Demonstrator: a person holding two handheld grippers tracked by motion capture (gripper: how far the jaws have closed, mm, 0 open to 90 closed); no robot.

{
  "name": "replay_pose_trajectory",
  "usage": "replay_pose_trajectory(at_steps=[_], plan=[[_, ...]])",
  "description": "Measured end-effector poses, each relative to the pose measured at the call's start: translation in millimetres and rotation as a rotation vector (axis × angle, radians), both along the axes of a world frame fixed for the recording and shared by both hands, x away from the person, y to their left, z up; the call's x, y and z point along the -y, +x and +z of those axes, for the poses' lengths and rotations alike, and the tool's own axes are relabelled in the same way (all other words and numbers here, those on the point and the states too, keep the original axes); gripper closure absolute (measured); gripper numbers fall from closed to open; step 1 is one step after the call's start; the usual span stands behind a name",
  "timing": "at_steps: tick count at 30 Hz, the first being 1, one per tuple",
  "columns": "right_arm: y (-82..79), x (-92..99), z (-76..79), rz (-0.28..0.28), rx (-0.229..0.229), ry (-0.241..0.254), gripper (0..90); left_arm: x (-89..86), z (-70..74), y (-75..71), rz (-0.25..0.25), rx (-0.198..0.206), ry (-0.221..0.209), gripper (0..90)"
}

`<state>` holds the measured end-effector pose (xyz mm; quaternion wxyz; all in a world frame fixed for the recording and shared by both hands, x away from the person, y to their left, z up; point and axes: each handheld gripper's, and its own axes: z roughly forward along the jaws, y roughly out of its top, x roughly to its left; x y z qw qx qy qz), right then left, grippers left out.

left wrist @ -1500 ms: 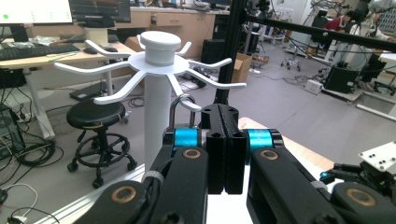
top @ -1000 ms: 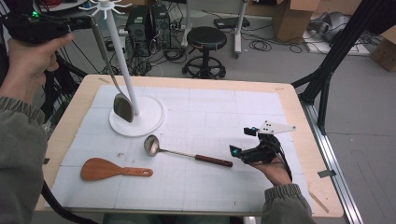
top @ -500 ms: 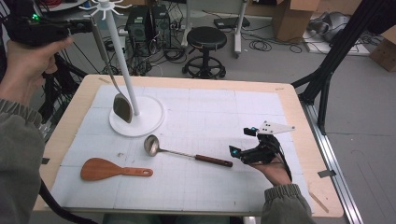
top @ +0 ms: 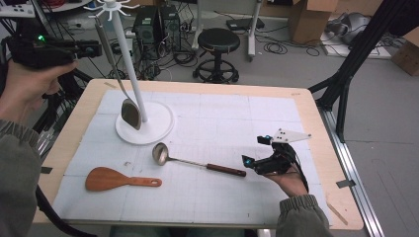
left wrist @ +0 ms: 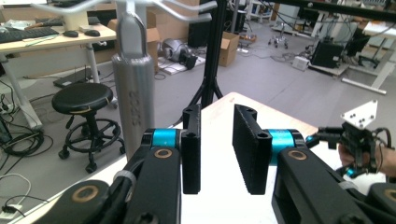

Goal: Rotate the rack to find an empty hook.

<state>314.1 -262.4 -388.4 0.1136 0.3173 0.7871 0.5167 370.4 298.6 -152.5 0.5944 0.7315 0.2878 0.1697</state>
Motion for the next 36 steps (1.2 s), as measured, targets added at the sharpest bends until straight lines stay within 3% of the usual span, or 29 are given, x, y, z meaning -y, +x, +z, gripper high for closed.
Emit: replay_pose_trajectory(at_steps=[5, 24, 36], plan=[[-0.5, 0.0, -0.4, 0.008, -0.006, -0.005, 0.7, 0.2, -10.5, -4.3, -0.012, -0.003, -0.008, 66.4], [-3.4, -1.7, -1.5, 0.041, -0.025, -0.02, 0.7, 10.2, -48.8, -23.2, -0.07, -0.001, 0.038, 49.3], [-4.8, -5.4, -2.8, 0.067, -0.039, -0.04, 0.8, 13.0, -73.6, -33.0, -0.078, -0.007, 0.039, 37.5]])
